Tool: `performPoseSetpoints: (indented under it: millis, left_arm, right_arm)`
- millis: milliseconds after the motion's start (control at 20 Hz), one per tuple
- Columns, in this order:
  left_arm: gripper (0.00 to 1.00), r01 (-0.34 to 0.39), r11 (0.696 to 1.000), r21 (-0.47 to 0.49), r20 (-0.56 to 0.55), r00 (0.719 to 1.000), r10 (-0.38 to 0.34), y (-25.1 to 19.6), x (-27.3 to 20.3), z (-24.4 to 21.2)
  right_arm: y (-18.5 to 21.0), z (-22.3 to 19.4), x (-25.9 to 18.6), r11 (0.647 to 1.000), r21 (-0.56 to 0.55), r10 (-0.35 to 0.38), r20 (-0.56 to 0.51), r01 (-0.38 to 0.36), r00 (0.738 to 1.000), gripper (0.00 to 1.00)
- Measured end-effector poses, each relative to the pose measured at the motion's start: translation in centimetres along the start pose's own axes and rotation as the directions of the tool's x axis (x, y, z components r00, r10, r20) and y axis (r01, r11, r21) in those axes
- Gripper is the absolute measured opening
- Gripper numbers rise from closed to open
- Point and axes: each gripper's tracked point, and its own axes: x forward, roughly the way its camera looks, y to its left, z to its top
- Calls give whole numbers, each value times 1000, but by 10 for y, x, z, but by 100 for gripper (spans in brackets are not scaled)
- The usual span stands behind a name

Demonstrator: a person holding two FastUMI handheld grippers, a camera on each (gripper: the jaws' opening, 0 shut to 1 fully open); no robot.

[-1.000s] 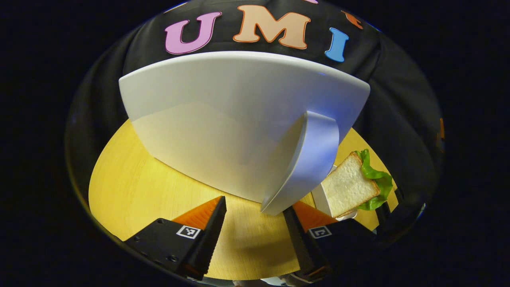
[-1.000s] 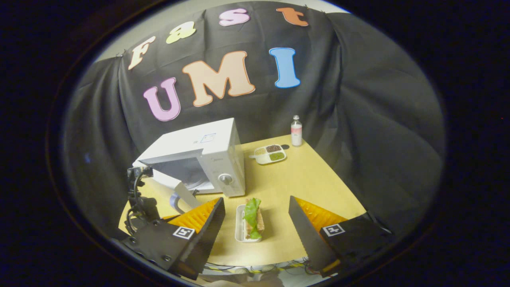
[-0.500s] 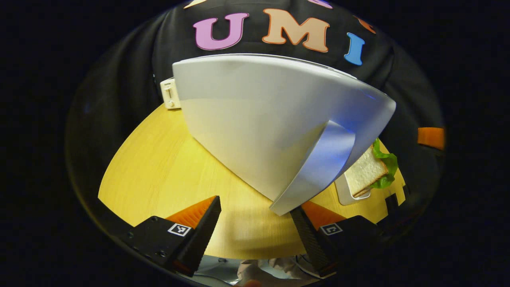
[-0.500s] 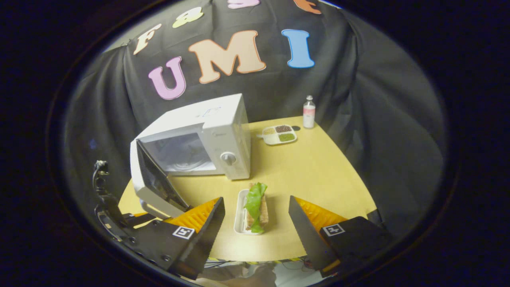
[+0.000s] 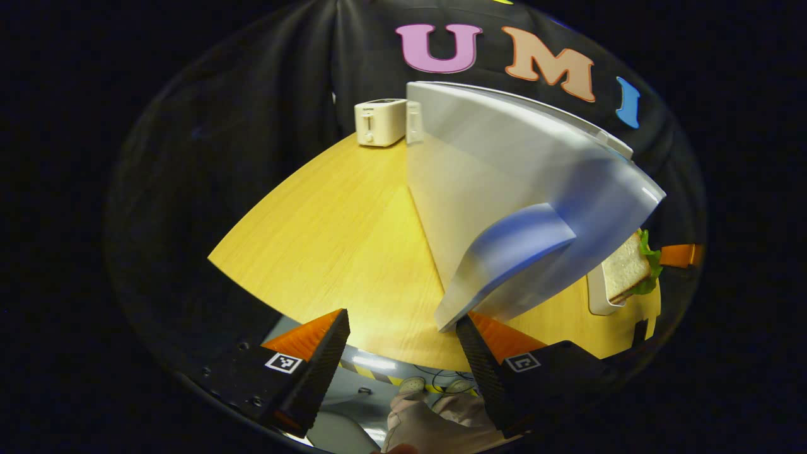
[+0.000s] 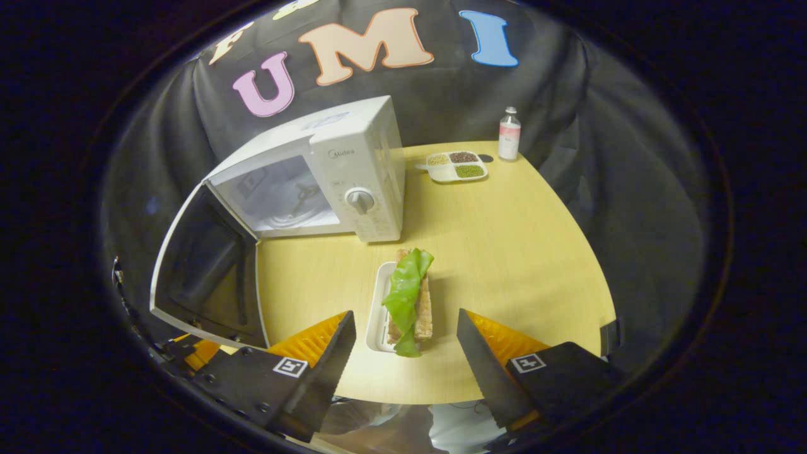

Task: Open the microwave oven with the left hand, put the food in, and close the microwave oven.

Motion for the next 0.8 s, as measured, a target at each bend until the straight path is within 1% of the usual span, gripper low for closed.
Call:
performPoseSetpoints:
  millis: [50,100,150,250,300,350,400,500,650,700,750,800]
  left_arm:
    - [100,-25,999,-30,4,1000,25,11,-5,0]
    - [100,-48,997,-59,11,999,49,21,-10,1]
    - [100,-73,994,-85,15,997,75,34,-15,2]
    - [100,-135,983,-124,33,990,140,58,-25,6]
    - [100,-164,976,-141,43,984,172,69,-32,9]
    - [100,-189,968,-163,56,978,200,77,-37,13]
    - [100,-210,959,-191,70,971,227,83,-46,19]
    - [100,-243,937,-250,111,954,277,97,-63,36]
    - [100,-297,913,-280,181,918,354,110,-94,60]
    - [99,-304,909,-286,212,905,370,112,-104,71]
    - [100,-306,905,-296,241,893,381,113,-111,79]
    - [99,-301,903,-305,267,884,385,112,-118,88]
  right_arm:
    - [-1,-2,6,1000,-5,4,-17,-4,1000,100]
    - [-1,-5,11,1000,-7,9,-36,-9,999,94]
    - [-1,-6,17,1000,-4,15,-56,-15,998,93]
    - [0,-9,26,1000,3,28,-92,-28,995,87]
    - [0,-11,29,999,8,34,-104,-33,994,87]
    - [1,-11,32,999,10,40,-117,-39,992,97]
    - [1,-12,35,999,12,44,-128,-43,991,97]
    - [3,-15,41,998,17,55,-157,-53,986,97]
    - [5,-18,48,998,25,58,-190,-54,980,97]
    - [3,-20,51,998,26,53,-205,-49,977,97]
    - [2,-21,54,999,30,49,-217,-44,975,87]
    - [5,-24,56,998,46,62,-233,-53,971,87]
